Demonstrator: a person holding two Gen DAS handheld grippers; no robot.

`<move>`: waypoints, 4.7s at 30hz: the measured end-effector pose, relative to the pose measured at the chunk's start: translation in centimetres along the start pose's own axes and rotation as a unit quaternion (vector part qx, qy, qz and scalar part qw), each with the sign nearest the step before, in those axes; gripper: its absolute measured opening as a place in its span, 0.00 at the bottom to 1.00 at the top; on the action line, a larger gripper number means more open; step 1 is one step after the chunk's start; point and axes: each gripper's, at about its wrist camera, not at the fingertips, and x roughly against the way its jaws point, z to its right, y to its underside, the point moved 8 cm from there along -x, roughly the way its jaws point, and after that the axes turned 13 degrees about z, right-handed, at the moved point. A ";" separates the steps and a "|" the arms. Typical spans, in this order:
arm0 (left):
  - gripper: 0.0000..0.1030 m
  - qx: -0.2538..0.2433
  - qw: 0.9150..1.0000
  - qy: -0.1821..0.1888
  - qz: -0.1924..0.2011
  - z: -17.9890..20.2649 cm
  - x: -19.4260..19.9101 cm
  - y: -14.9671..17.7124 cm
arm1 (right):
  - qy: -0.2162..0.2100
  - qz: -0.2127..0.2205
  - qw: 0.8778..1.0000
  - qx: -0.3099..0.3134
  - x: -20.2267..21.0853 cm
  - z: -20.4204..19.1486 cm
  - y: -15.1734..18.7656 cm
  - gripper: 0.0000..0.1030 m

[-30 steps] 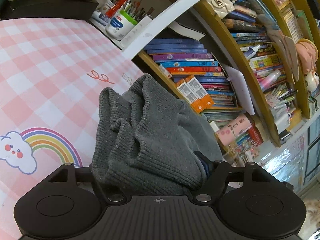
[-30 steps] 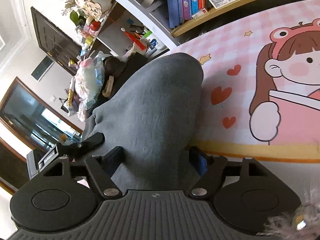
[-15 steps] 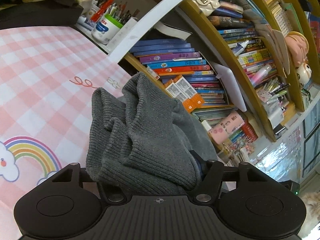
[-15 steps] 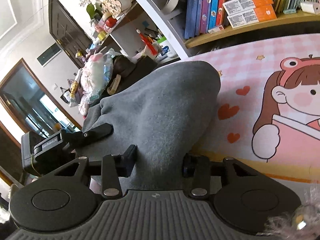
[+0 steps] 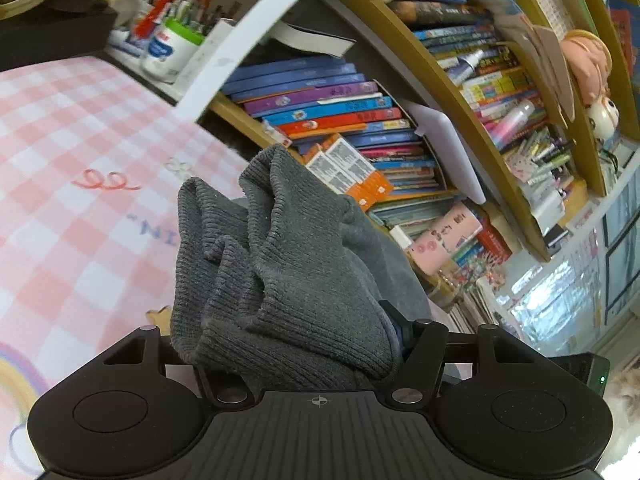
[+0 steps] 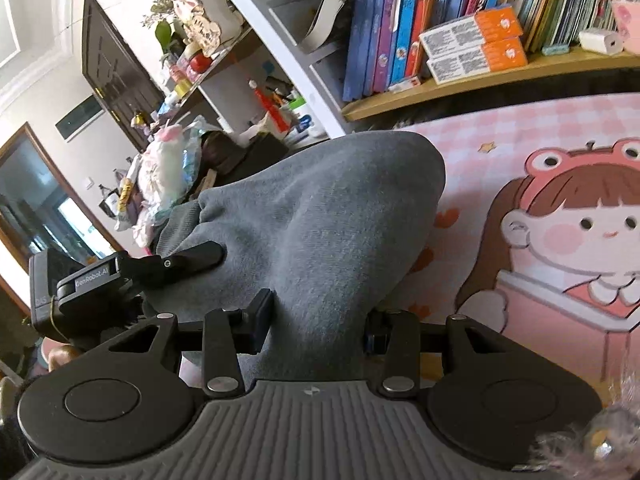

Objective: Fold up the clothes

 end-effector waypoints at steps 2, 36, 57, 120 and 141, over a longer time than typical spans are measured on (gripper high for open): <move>0.60 -0.003 1.000 0.005 -0.003 0.3 -0.7 -0.2 | 0.005 0.003 1.000 0.004 0.0 0.3 -0.5 0.38; 0.60 -0.053 0.997 0.053 0.005 3.0 -18.5 -3.5 | 0.080 0.076 0.994 0.000 -5.0 11.6 -10.5 0.38; 0.60 -0.014 0.998 0.062 -0.024 2.3 -25.9 -1.8 | 0.118 0.084 0.989 -0.014 -6.9 18.4 -13.2 0.39; 1.00 -0.274 0.956 -0.091 0.061 7.5 -7.6 5.4 | 0.288 0.149 0.923 0.205 6.0 6.6 -1.8 0.96; 1.00 -0.299 0.947 -0.103 0.058 8.0 -7.0 6.0 | 0.309 0.134 0.919 0.206 6.1 7.1 -1.0 1.00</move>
